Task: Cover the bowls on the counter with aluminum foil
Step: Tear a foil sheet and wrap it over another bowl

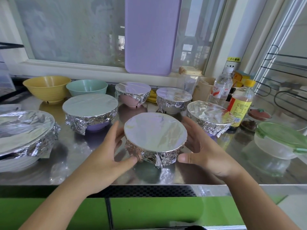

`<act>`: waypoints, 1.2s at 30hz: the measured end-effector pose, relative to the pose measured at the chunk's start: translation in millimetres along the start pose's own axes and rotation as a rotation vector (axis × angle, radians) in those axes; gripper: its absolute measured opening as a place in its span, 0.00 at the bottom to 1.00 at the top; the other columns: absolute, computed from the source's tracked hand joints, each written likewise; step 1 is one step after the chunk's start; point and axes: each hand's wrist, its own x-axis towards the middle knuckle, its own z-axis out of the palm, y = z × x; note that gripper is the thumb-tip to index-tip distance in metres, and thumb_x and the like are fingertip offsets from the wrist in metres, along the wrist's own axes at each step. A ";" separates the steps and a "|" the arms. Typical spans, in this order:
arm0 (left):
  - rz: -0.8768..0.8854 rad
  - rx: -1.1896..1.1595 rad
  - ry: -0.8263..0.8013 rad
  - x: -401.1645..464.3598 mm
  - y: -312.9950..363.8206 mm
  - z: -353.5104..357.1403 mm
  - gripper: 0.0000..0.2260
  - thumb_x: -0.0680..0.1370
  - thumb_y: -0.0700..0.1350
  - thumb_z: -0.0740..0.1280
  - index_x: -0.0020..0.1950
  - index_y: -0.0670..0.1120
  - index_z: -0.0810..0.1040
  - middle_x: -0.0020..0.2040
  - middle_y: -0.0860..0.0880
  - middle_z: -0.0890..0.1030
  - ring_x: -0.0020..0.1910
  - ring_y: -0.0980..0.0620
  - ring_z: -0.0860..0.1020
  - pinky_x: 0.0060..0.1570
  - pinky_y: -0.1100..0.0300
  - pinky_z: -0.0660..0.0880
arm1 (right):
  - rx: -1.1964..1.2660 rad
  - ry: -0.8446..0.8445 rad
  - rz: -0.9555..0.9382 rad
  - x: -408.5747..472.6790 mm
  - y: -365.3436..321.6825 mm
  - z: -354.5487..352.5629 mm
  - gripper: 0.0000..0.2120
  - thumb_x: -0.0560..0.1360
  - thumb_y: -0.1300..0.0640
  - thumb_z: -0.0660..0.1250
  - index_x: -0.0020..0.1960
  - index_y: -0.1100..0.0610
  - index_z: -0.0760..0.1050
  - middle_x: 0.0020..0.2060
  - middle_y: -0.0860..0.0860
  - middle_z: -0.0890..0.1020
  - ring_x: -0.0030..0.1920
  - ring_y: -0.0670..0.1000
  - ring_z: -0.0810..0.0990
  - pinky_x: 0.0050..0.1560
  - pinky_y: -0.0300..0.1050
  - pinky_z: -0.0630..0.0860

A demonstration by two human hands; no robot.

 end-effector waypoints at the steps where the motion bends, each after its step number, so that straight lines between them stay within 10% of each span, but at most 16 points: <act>1: -0.037 0.023 0.003 -3.8 5.2 2.6 0.60 0.65 0.62 0.82 0.81 0.71 0.41 0.75 0.80 0.59 0.75 0.75 0.59 0.81 0.50 0.57 | 0.008 0.009 0.010 0.4 -0.8 3.6 0.67 0.60 0.48 0.88 0.86 0.50 0.48 0.79 0.43 0.70 0.79 0.45 0.68 0.81 0.54 0.62; 9: -0.015 -0.089 0.226 -3.1 26.7 59.1 0.48 0.62 0.50 0.87 0.65 0.71 0.56 0.65 0.69 0.72 0.61 0.79 0.70 0.51 0.83 0.66 | -0.137 0.058 -0.065 5.2 -6.0 24.6 0.47 0.67 0.57 0.84 0.80 0.50 0.64 0.73 0.49 0.77 0.75 0.50 0.75 0.77 0.59 0.69; 20: -0.007 0.072 0.135 -1.2 19.8 41.4 0.43 0.71 0.53 0.81 0.75 0.68 0.54 0.66 0.76 0.70 0.65 0.81 0.65 0.56 0.85 0.60 | -0.148 -0.016 -0.006 4.6 -3.9 18.0 0.54 0.64 0.62 0.84 0.82 0.46 0.60 0.74 0.42 0.75 0.74 0.42 0.73 0.75 0.45 0.70; 23: -0.041 0.086 0.217 -6.6 24.9 39.3 0.55 0.69 0.57 0.82 0.82 0.62 0.45 0.76 0.73 0.60 0.71 0.78 0.60 0.65 0.79 0.57 | -0.007 -0.045 0.024 7.1 -10.2 14.1 0.64 0.62 0.60 0.84 0.85 0.46 0.47 0.78 0.37 0.67 0.74 0.34 0.68 0.67 0.31 0.73; 26: -0.044 0.097 0.292 -10.9 33.1 44.6 0.67 0.64 0.59 0.84 0.83 0.61 0.34 0.83 0.65 0.47 0.79 0.68 0.51 0.75 0.64 0.52 | 0.041 -0.040 -0.019 11.8 -14.5 12.0 0.71 0.58 0.52 0.88 0.86 0.44 0.43 0.82 0.36 0.59 0.79 0.37 0.62 0.80 0.46 0.64; 30: 0.030 0.088 0.323 -5.8 37.0 55.1 0.62 0.63 0.64 0.83 0.82 0.62 0.41 0.82 0.59 0.55 0.81 0.60 0.56 0.80 0.52 0.60 | 0.047 -0.041 -0.039 13.9 -14.2 17.1 0.67 0.57 0.43 0.89 0.84 0.44 0.52 0.78 0.40 0.70 0.80 0.45 0.66 0.82 0.59 0.60; 36: -0.009 0.033 0.320 -4.3 35.2 61.1 0.65 0.67 0.64 0.79 0.81 0.60 0.28 0.84 0.63 0.49 0.79 0.68 0.51 0.73 0.66 0.54 | -0.082 -0.036 -0.063 9.9 -18.1 20.3 0.43 0.72 0.56 0.80 0.81 0.46 0.62 0.75 0.46 0.75 0.77 0.49 0.71 0.80 0.60 0.64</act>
